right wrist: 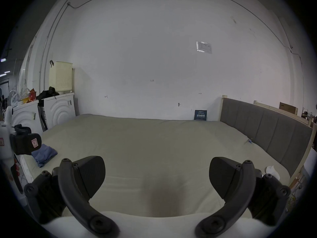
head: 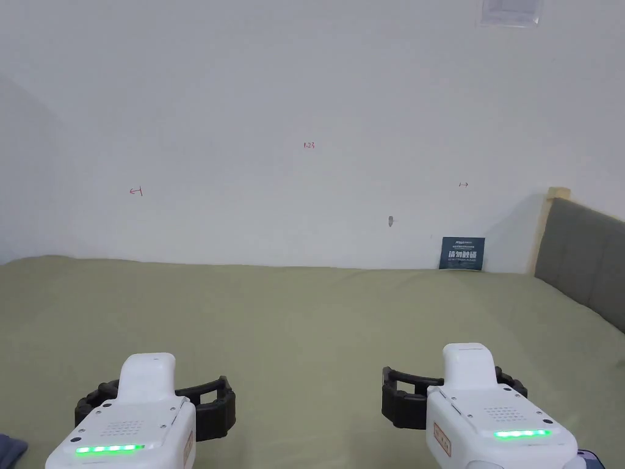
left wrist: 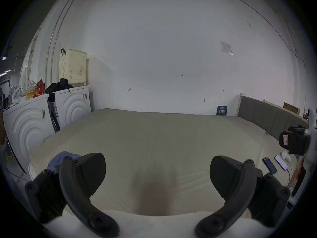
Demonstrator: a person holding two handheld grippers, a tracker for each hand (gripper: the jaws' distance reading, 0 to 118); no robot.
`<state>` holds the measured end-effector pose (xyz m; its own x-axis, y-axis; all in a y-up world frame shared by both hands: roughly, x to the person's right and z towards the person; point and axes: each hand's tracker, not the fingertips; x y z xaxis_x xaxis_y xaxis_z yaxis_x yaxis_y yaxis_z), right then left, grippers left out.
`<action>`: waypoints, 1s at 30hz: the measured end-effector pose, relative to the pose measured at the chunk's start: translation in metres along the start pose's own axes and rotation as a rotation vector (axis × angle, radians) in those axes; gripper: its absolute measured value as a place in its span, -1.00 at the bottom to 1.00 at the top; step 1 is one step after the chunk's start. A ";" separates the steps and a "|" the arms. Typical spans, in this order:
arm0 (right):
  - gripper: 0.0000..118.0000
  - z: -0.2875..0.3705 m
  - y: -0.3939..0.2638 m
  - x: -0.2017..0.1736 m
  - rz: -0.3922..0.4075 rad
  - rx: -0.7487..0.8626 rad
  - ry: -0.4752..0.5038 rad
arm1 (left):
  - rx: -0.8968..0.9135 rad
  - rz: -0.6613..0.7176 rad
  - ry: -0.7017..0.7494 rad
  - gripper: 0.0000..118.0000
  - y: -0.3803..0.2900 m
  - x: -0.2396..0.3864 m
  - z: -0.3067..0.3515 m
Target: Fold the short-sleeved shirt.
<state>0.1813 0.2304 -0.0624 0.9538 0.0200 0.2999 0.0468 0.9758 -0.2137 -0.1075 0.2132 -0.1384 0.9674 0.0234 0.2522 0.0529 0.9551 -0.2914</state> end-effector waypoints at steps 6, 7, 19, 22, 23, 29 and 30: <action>1.00 -0.003 0.003 0.004 -0.023 -0.002 -0.010 | 0.003 -0.008 -0.008 1.00 0.000 0.001 0.000; 1.00 -0.003 0.003 0.004 -0.026 -0.003 -0.007 | 0.005 -0.007 -0.008 1.00 0.001 0.001 0.000; 1.00 -0.005 0.002 0.009 -0.055 -0.020 -0.051 | 0.003 -0.010 -0.005 1.00 0.002 -0.001 0.001; 1.00 -0.008 0.003 0.008 -0.039 -0.036 -0.094 | 0.007 -0.015 -0.001 1.00 0.004 -0.002 0.001; 1.00 -0.008 0.003 0.009 -0.038 -0.038 -0.096 | 0.004 -0.007 -0.001 1.00 0.006 -0.002 0.002; 1.00 -0.005 0.004 0.010 -0.046 -0.044 -0.052 | -0.009 0.041 -0.013 1.00 0.012 -0.003 0.002; 1.00 -0.005 0.004 0.009 -0.036 -0.046 -0.053 | -0.009 0.042 -0.015 1.00 0.013 -0.003 0.002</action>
<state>0.1911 0.2339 -0.0651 0.9342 -0.0020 0.3567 0.0953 0.9650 -0.2442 -0.1102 0.2261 -0.1409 0.9650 0.0682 0.2533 0.0144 0.9504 -0.3108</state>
